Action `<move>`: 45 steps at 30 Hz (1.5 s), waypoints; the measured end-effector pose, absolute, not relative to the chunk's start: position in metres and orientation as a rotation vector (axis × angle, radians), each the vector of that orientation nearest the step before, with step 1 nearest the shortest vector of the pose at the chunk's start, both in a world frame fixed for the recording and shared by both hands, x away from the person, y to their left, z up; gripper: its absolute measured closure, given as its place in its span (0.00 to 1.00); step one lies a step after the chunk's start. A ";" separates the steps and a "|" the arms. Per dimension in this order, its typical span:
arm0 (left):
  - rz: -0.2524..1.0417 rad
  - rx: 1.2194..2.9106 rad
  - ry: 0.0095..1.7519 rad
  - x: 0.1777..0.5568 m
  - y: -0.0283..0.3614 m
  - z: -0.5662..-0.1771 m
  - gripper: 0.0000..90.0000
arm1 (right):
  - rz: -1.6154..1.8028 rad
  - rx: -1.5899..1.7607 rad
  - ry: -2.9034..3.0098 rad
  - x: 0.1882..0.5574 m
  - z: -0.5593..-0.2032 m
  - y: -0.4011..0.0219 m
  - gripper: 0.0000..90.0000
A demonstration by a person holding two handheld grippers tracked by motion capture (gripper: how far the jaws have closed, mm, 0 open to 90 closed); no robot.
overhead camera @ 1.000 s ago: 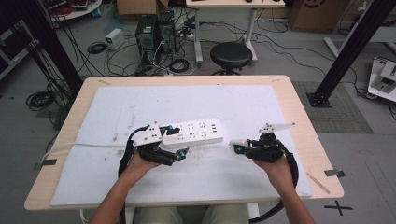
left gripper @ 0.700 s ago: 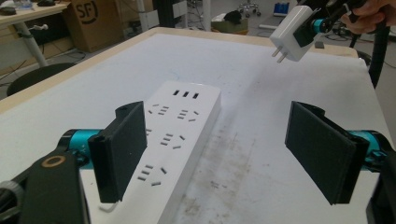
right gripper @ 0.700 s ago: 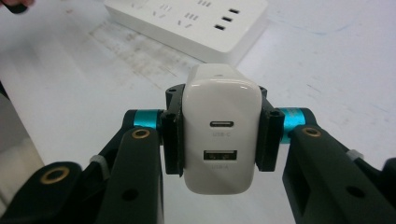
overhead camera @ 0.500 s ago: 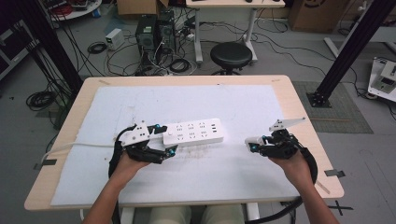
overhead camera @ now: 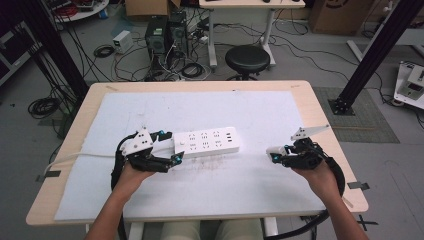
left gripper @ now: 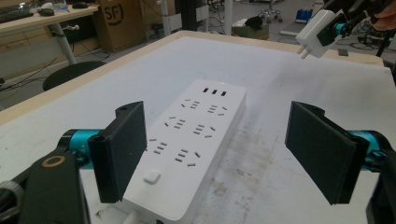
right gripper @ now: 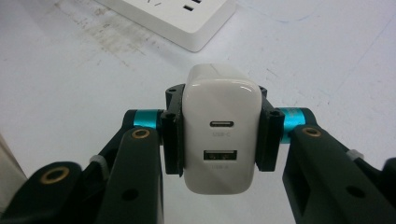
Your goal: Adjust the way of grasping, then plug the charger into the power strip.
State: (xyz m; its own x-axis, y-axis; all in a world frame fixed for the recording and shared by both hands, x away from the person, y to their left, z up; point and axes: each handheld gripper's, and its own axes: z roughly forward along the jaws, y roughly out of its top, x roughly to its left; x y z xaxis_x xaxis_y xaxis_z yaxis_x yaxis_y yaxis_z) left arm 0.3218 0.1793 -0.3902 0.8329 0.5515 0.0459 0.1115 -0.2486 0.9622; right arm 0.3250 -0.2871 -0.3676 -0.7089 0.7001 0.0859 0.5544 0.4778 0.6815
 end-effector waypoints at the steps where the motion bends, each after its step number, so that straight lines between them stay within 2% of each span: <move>1: 0.451 1.791 0.509 0.321 0.180 -0.390 0.23 | 1.049 1.089 2.517 0.325 -0.367 -0.287 0.70; 12: 0.464 1.765 0.537 0.318 0.191 -0.388 0.23 | 1.026 1.081 2.537 0.330 -0.365 -0.283 0.70; 30: 0.452 1.759 0.595 0.312 0.202 -0.397 0.23 | 1.023 0.827 2.645 0.346 -0.359 -0.270 0.70; 45: 0.451 1.746 0.631 0.308 0.211 -0.406 0.23 | 0.872 0.538 2.765 0.375 -0.346 -0.229 0.70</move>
State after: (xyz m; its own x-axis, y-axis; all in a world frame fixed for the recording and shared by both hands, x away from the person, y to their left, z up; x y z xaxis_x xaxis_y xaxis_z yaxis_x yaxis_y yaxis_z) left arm 0.3075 0.2110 -0.4064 0.7805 0.6247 -0.0242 0.1798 -0.1873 0.9657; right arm 0.3750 -0.2288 -0.3465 -0.9155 0.3958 -0.0729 0.2822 0.7605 0.5847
